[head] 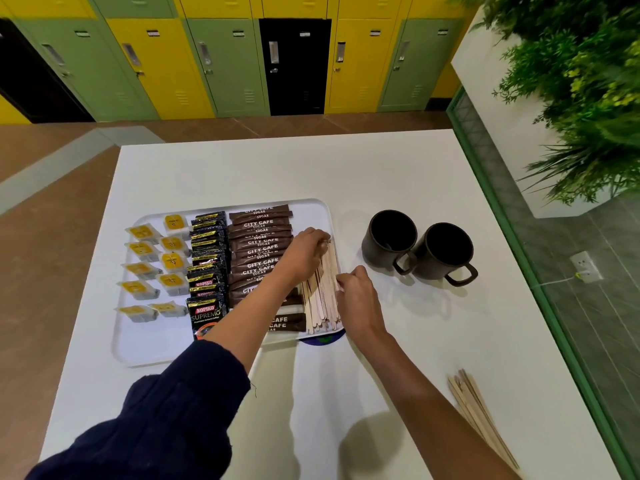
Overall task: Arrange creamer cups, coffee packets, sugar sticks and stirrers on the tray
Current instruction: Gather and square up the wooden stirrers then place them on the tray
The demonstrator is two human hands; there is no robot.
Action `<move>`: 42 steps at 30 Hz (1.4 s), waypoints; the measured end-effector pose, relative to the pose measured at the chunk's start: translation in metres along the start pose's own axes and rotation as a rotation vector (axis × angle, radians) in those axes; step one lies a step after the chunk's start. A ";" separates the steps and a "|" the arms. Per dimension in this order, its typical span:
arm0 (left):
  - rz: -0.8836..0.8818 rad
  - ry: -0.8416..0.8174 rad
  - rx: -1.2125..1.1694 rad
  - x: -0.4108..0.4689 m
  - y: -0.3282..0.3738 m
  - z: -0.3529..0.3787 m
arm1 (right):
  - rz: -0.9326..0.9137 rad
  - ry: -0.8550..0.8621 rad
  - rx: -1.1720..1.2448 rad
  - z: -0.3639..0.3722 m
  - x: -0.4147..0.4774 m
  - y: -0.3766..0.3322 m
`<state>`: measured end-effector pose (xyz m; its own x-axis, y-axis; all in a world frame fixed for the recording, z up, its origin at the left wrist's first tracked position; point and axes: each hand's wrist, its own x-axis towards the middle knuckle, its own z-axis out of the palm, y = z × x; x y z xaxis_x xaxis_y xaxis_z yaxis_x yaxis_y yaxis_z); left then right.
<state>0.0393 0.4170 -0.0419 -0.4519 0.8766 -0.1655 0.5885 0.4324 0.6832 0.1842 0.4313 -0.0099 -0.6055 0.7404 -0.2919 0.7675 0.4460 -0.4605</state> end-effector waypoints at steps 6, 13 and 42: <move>0.013 0.024 0.045 -0.008 -0.001 -0.003 | 0.006 -0.009 0.078 0.000 -0.003 0.003; 0.002 -0.055 0.113 -0.015 -0.007 -0.005 | 0.009 -0.033 0.120 0.006 -0.010 0.009; 0.564 -0.534 0.388 -0.126 0.135 0.119 | 0.481 -0.342 -0.095 -0.085 -0.169 0.212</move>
<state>0.2555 0.3903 -0.0137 0.2941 0.9216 -0.2533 0.8607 -0.1401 0.4895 0.4673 0.4430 0.0131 -0.2063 0.6733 -0.7100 0.9783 0.1549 -0.1374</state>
